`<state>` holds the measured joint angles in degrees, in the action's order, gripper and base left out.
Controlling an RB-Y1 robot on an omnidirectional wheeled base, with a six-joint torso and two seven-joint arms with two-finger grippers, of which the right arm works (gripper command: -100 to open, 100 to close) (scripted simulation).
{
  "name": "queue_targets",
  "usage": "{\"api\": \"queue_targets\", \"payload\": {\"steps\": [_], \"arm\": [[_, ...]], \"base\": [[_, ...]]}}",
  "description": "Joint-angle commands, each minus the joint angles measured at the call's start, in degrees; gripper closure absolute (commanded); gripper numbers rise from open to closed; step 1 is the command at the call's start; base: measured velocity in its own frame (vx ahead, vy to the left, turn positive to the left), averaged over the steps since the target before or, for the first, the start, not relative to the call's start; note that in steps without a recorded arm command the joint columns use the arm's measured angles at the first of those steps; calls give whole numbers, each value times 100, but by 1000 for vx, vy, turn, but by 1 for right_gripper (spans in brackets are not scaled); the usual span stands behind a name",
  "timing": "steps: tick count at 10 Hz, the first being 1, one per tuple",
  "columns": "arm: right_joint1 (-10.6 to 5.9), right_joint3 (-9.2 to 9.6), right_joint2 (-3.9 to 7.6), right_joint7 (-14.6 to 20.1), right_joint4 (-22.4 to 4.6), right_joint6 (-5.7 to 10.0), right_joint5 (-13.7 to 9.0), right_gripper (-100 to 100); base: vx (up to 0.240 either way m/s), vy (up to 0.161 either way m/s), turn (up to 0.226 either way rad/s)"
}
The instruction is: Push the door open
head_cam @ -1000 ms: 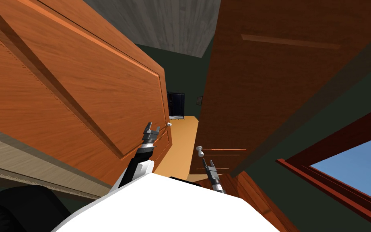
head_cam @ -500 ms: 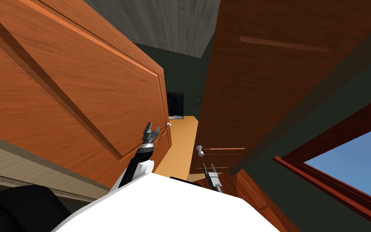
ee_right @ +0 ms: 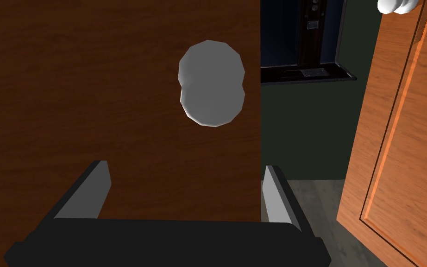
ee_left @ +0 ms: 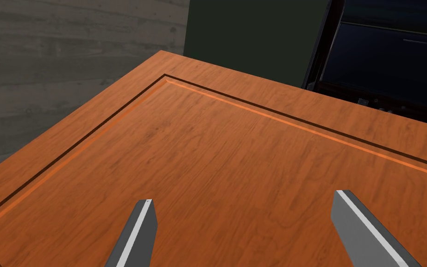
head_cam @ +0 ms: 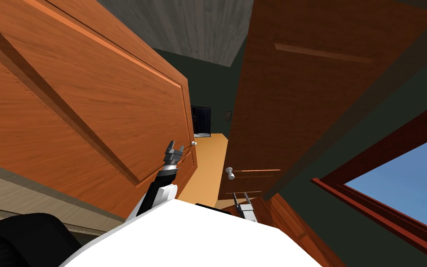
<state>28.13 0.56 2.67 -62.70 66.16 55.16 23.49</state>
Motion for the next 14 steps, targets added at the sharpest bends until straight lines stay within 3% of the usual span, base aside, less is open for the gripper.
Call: {"api": "queue_targets", "payload": {"steps": [1,5,9,11,13,14], "arm": [[182,8,-27,-286,92,64,87,-100],[515,28,-85,-744,282,158,237,-100],[372,2,11,-689,278,20,215,-100],[284,-19,-13,-690,252,-45,207,-100],[188,-43,-112,-691,223,-116,198,-100],[225,-31,-82,-685,254,-103,203,-100]], "base": [[-5,15,-46],[-5,14,-31],[120,37,17],[210,35,20],[202,39,21],[82,21,0]]}}
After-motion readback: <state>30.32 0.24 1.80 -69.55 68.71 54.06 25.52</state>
